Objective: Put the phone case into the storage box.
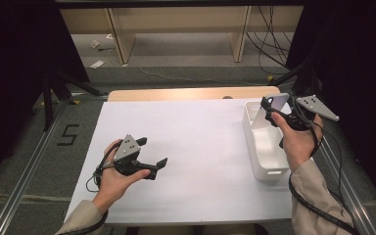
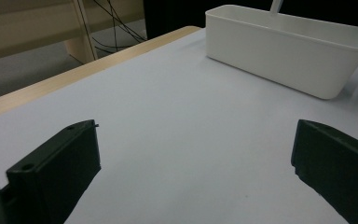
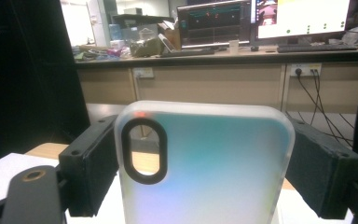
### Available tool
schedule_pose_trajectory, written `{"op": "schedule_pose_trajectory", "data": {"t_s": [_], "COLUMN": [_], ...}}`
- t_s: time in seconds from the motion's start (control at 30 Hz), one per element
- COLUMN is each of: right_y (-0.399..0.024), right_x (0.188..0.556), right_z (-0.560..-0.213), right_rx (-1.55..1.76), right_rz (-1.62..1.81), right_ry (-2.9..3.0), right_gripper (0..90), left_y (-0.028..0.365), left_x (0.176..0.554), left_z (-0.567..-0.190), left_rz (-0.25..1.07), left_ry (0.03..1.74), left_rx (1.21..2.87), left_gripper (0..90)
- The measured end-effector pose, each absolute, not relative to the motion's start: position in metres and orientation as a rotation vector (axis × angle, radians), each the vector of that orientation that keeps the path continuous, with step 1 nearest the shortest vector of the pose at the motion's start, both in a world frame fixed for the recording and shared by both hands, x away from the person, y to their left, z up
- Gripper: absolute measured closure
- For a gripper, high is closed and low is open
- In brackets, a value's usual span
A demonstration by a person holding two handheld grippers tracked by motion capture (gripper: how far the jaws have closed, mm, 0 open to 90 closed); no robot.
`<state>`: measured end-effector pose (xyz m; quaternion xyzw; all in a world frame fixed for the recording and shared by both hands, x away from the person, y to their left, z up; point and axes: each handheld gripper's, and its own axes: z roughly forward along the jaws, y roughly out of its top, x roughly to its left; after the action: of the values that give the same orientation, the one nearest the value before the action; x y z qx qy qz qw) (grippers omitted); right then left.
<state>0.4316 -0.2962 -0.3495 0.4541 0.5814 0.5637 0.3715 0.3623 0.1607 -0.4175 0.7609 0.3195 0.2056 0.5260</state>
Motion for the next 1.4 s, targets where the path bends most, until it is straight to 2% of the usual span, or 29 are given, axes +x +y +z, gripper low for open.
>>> {"op": "schedule_pose_trajectory", "data": {"t_s": [1.4], "right_y": [-0.302], "right_x": [0.448], "right_z": [-0.353], "right_rx": [1.183], "right_rz": [1.39], "right_ry": [1.482], "right_gripper": [18.1], "left_y": [0.162], "left_x": [0.363], "left_z": [-0.418], "left_rz": [0.495], "left_ry": [0.766], "left_rx": [1.817], "left_gripper": [0.8]}}
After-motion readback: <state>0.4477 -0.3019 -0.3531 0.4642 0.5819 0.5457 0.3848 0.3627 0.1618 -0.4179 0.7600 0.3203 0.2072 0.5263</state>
